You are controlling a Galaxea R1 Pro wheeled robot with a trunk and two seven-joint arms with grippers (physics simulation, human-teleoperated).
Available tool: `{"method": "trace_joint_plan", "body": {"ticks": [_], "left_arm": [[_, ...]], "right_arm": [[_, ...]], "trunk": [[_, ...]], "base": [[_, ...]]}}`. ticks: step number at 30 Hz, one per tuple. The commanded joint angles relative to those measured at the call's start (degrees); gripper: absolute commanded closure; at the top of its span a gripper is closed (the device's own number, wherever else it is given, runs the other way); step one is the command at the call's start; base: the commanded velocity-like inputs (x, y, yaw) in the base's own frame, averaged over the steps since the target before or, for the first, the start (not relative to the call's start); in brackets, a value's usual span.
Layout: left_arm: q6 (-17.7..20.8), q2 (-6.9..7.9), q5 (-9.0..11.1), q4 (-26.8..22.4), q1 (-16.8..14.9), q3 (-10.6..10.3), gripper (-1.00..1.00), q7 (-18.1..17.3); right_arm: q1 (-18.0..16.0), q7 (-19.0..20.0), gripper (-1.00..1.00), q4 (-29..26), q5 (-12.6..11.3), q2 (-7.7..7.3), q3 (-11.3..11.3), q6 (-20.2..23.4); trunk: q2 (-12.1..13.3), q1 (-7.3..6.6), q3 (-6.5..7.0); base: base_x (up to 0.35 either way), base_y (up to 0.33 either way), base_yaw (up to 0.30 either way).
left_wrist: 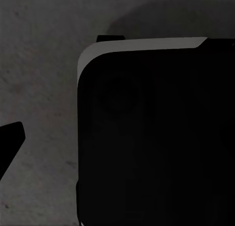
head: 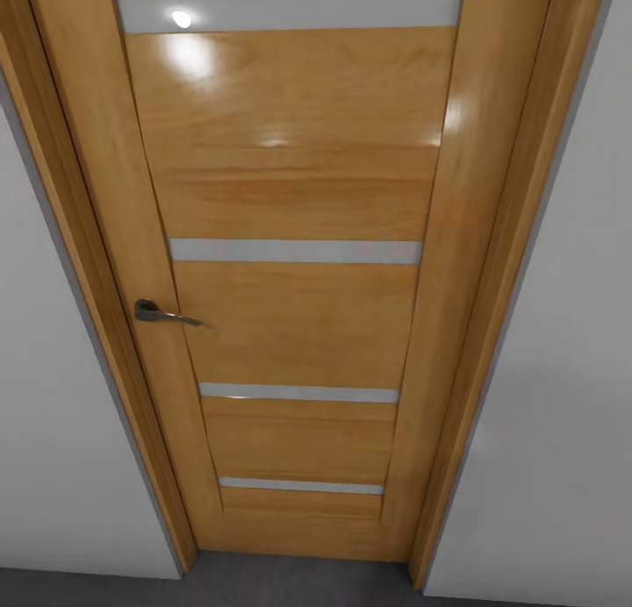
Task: Move the two storage containers from the living room to the garage. In the garage, place one container on the floor and stack the other container on top of it (either order is fine).
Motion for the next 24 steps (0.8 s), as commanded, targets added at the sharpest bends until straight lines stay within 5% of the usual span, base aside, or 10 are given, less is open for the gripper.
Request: {"method": "trace_joint_plan", "body": {"ticks": [1, 5, 8, 11, 13, 16, 24], "left_arm": [[-0.14, 0.00, 0.07, -0.03, -0.01, 0.03, -1.00, 0.02], [-0.14, 0.00, 0.07, -0.01, -0.01, 0.03, -1.00, 0.02], [-0.14, 0.00, 0.07, -0.01, -0.01, 0.05, -1.00, 0.02], [-0.14, 0.00, 0.07, -0.01, -0.01, 0.04, -1.00, 0.02], [-0.14, 0.00, 0.07, -0.01, -0.01, 0.03, -1.00, 0.02], [-0.14, 0.00, 0.07, -0.01, -0.01, 0.03, -1.00, 0.02], [-0.14, 0.00, 0.07, -0.01, -0.01, 0.05, -1.00, 0.02]], "right_arm": [[-0.05, 0.03, -1.00, 0.07, 0.04, -0.08, 0.04, -0.22], [-0.05, 0.01, -1.00, -0.45, -0.01, -0.68, -0.04, 0.08], [-0.05, -0.08, -1.00, -7.94, -0.43, -4.59, -0.36, 1.36], [-0.07, -0.59, -1.00, -12.26, -0.70, -6.48, -0.66, 2.56], [-1.47, -2.27, -1.00, -16.57, -0.88, -9.60, -1.00, 3.67], [-6.45, -3.80, -1.00, -16.58, -1.01, -10.64, -1.10, 4.71], [-15.87, -5.69, -1.00, -16.05, -0.59, -10.48, -0.99, 7.56]], "trunk": [[-0.03, 0.00, -0.05], [-0.03, 0.00, -0.05], [-0.03, 0.00, -0.05], [-0.03, 0.00, -0.05], [-0.03, 0.00, -0.05], [-0.03, 0.00, -0.05], [-0.03, 0.00, -0.05]], "base": [[0.000, 0.000, 0.000], [0.000, 0.000, 0.000], [0.000, 0.000, 0.000], [0.000, 0.000, 0.000], [0.000, 0.000, 0.000], [0.000, 0.000, 0.000], [0.000, 0.000, 0.000]]}}
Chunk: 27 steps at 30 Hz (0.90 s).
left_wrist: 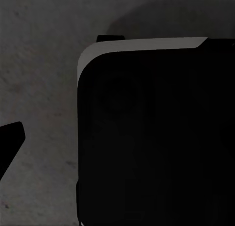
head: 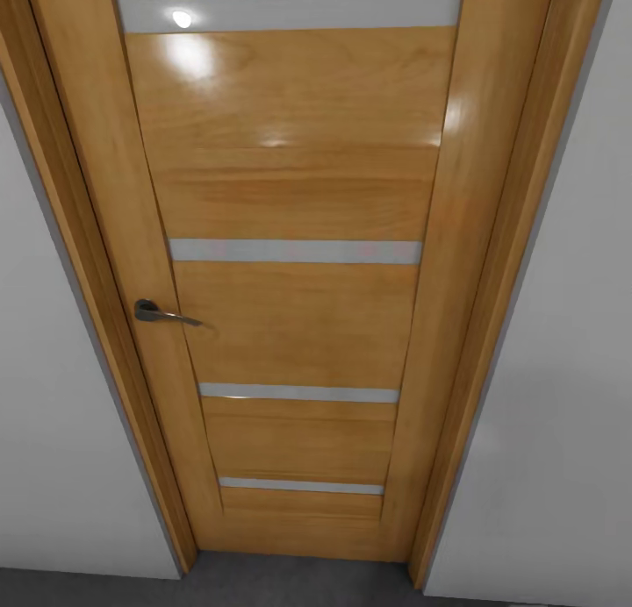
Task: Move the two storage containers from the living room to the garage. In the garage, place one container on the floor and stack the other container on top of it (either order is fine).
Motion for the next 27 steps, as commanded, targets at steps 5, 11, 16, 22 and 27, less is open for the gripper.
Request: {"method": "trace_joint_plan", "body": {"ticks": [5, 11, 16, 22, 27], "left_arm": [[-0.14, 0.04, 0.05, -0.03, 0.00, 0.02, -1.00, 0.02], [-0.14, 0.05, 0.07, -0.04, 0.00, 0.02, -1.00, 0.02], [-0.14, 0.01, 0.07, -0.08, 0.00, 0.02, -1.00, 0.02], [-0.14, 0.00, 0.07, -0.05, 0.00, 0.02, -1.00, 0.02], [-0.14, 0.00, 0.07, -0.08, 0.00, 0.02, -1.00, 0.02]], "right_arm": [[-7.05, -0.24, -1.00, 1.52, 0.35, 0.39, 0.33, 2.06], [-13.51, -0.42, -1.00, 1.96, 1.59, 3.91, 0.53, 3.78], [-14.94, -1.20, -1.00, 1.31, 6.70, 9.11, 0.50, 5.04], [-17.46, -1.39, -1.00, 1.08, 7.82, 13.10, 0.50, 5.41], [-21.03, -1.54, -1.00, 1.06, 8.08, 17.51, 0.50, 7.42]], "trunk": [[-0.03, 0.00, -0.06], [-0.03, 0.00, -0.06], [-0.03, 0.00, -0.06], [-0.03, 0.00, -0.06], [-0.03, 0.00, -0.06]], "base": [[0.000, 0.000, 0.000], [0.000, 0.000, 0.000], [0.000, 0.000, 0.000], [0.000, 0.000, 0.000], [0.000, 0.000, 0.000]]}}
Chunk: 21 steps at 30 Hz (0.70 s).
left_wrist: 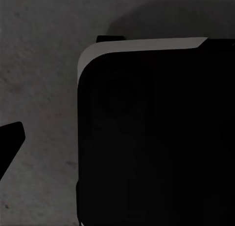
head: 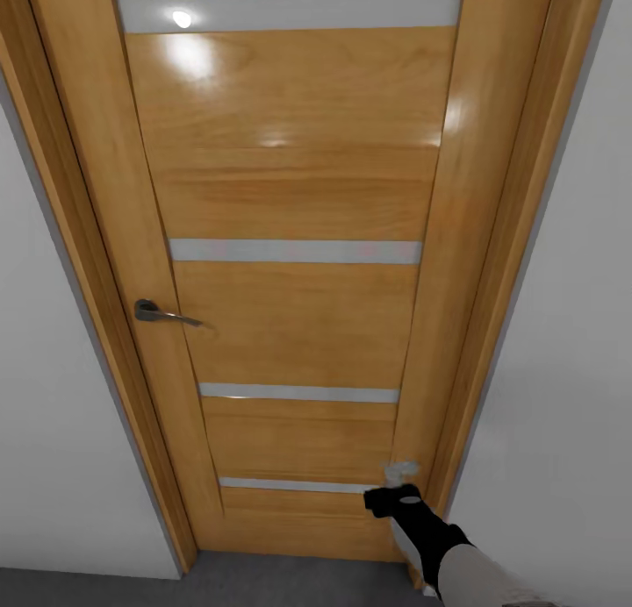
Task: Move the two storage containers from the living room to the garage. In the garage, place one container on the floor and stack the other container on top of it (either order is fine).
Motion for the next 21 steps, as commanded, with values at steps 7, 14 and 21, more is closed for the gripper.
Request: {"method": "trace_joint_plan", "body": {"ticks": [7, 14, 21], "left_arm": [[-0.14, 0.00, 0.07, 0.03, -0.01, 0.04, -1.00, 0.02], [-0.14, 0.00, 0.07, 0.02, -0.01, 0.03, -1.00, -0.03], [-0.14, 0.00, 0.07, 0.02, -0.01, 0.03, -1.00, -0.06]], "right_arm": [[-5.26, -0.97, -1.00, -0.56, 2.45, 2.90, -0.07, 1.35], [-9.13, -1.10, -1.00, -0.84, 2.71, 2.90, -0.16, 1.46], [-9.81, -0.82, -1.00, -4.14, 2.64, 2.90, 0.47, 1.38]], "trunk": [[-0.03, 0.00, -0.06], [-0.03, 0.00, -0.06], [-0.03, 0.00, -0.06]], "base": [[0.000, 0.000, 0.000], [0.000, 0.000, 0.000], [0.000, 0.000, 0.000]]}}
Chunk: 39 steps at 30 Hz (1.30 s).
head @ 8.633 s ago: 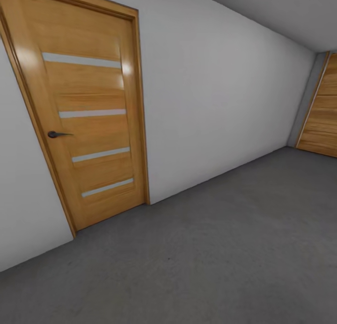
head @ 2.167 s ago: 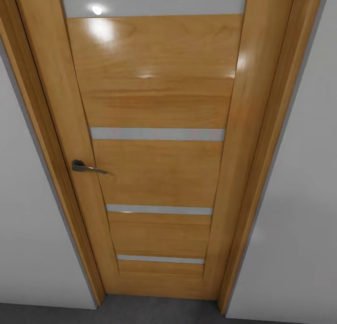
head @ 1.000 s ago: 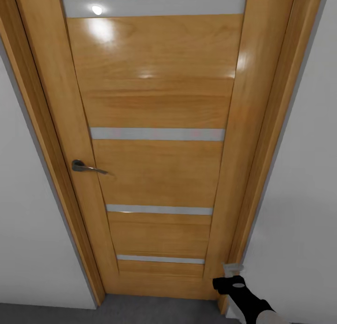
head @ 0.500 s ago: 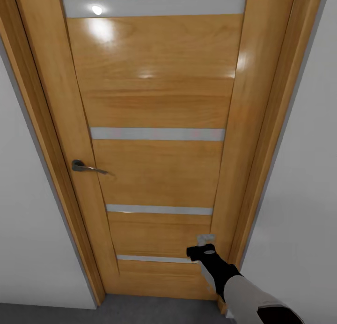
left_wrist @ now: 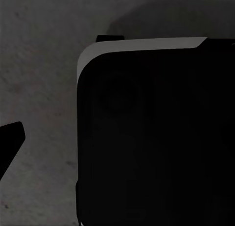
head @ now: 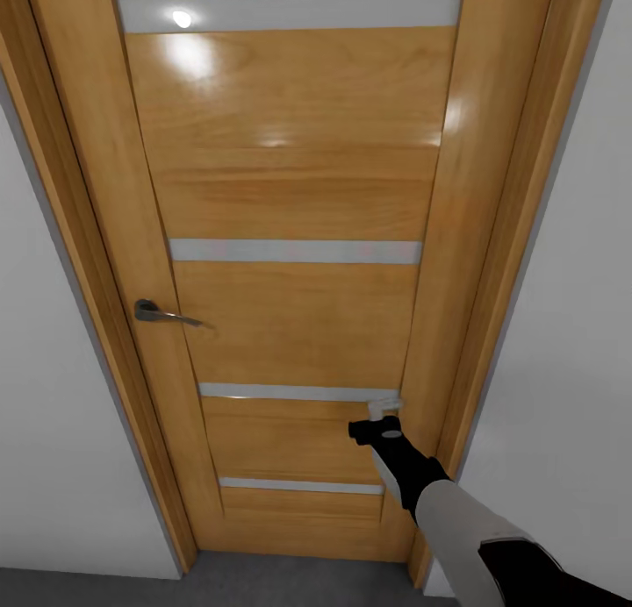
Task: Move the two storage containers from the living room to the garage. In the garage, place one container on the floor and stack the other container on top of it (either order is fine).
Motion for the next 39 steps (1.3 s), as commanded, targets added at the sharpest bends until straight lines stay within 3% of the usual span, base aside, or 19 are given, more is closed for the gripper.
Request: {"method": "trace_joint_plan", "body": {"ticks": [1, 6, 11, 16, 27, 39], "left_arm": [[-0.14, 0.00, 0.07, -0.01, -0.01, 0.03, -1.00, 0.02], [-0.14, 0.00, 0.07, 0.00, -0.01, 0.03, -1.00, 0.02], [-0.14, 0.00, 0.07, -0.06, -0.01, 0.03, -1.00, 0.02], [-0.25, 0.08, 0.16, -0.08, -0.01, 0.17, -1.00, 0.02], [-0.29, 0.00, 0.10, -0.08, -0.01, 0.13, -1.00, 0.02], [-0.32, 0.09, -0.01, -0.09, -0.01, 0.12, -1.00, 0.02]], "right_arm": [[-0.02, 0.00, -1.00, -0.37, 0.54, 0.02, 0.56, 0.48], [0.04, 0.38, -1.00, -0.80, 0.53, 0.02, 1.76, 0.17], [0.04, 0.53, -1.00, -0.83, 0.50, 0.02, 1.86, 0.31], [1.71, 2.14, -1.00, -1.72, 2.00, 0.02, 1.28, 1.94], [-0.67, 0.67, -1.00, 1.36, -0.79, 0.02, 1.54, -1.78], [-0.82, -0.93, -1.00, 1.89, -0.22, 0.02, 1.61, -4.84]], "trunk": [[-0.03, 0.00, -0.06], [-0.03, 0.00, -0.06], [-0.03, 0.00, -0.06], [-0.03, 0.00, -0.07], [-0.03, 0.00, -0.07], [-0.03, 0.00, -0.07]], "base": [[0.000, 0.000, 0.000], [0.000, 0.000, 0.000], [0.000, 0.000, 0.000], [0.000, 0.000, 0.000], [-0.003, 0.000, 0.000], [-0.147, 0.000, 0.000]]}}
